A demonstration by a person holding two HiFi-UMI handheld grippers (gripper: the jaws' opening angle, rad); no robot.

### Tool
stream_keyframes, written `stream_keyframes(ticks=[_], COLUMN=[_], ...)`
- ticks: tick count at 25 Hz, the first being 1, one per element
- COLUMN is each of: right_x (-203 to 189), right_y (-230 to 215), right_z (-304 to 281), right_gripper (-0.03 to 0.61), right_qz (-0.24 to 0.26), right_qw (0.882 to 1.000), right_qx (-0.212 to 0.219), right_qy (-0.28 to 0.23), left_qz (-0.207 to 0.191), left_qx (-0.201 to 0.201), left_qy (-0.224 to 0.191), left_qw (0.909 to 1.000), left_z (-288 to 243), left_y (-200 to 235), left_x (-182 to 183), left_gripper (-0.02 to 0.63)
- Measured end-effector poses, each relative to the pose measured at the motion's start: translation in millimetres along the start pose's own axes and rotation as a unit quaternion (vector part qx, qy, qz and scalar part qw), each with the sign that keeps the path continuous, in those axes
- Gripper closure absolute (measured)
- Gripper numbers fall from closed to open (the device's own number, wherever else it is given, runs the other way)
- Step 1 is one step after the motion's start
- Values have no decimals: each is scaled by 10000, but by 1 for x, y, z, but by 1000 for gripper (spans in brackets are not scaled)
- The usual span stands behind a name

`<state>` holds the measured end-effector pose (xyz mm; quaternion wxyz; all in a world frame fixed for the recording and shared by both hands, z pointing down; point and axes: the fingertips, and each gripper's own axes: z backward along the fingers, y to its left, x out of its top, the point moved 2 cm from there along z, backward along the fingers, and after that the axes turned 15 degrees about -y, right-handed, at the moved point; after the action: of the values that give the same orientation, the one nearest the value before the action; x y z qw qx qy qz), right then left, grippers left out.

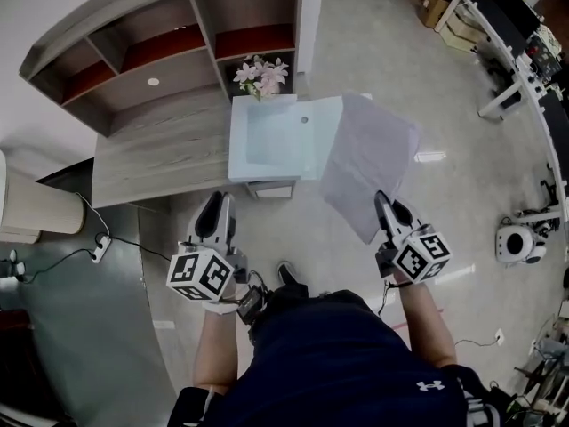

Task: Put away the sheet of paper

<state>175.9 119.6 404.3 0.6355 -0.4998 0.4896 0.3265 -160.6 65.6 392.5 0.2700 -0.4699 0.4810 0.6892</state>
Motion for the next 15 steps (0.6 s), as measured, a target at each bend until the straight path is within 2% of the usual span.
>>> stream_keyframes(ticks=[8,15], right_x=[-19,-34], right_y=[8,4], right_z=[-30,-59], right_gripper=[565,565], right_qz=[-49,-173], right_qw=[9998,9994], right_qx=[-120,-9], right_qy=[175,316], left_qz=[78,50], left_qx=[-62,97], left_qy=[150,318], left_qw=[9998,9994], left_z=[-13,-23], left_y=[32,52], left_x=[-2,-13], left_gripper=[515,515])
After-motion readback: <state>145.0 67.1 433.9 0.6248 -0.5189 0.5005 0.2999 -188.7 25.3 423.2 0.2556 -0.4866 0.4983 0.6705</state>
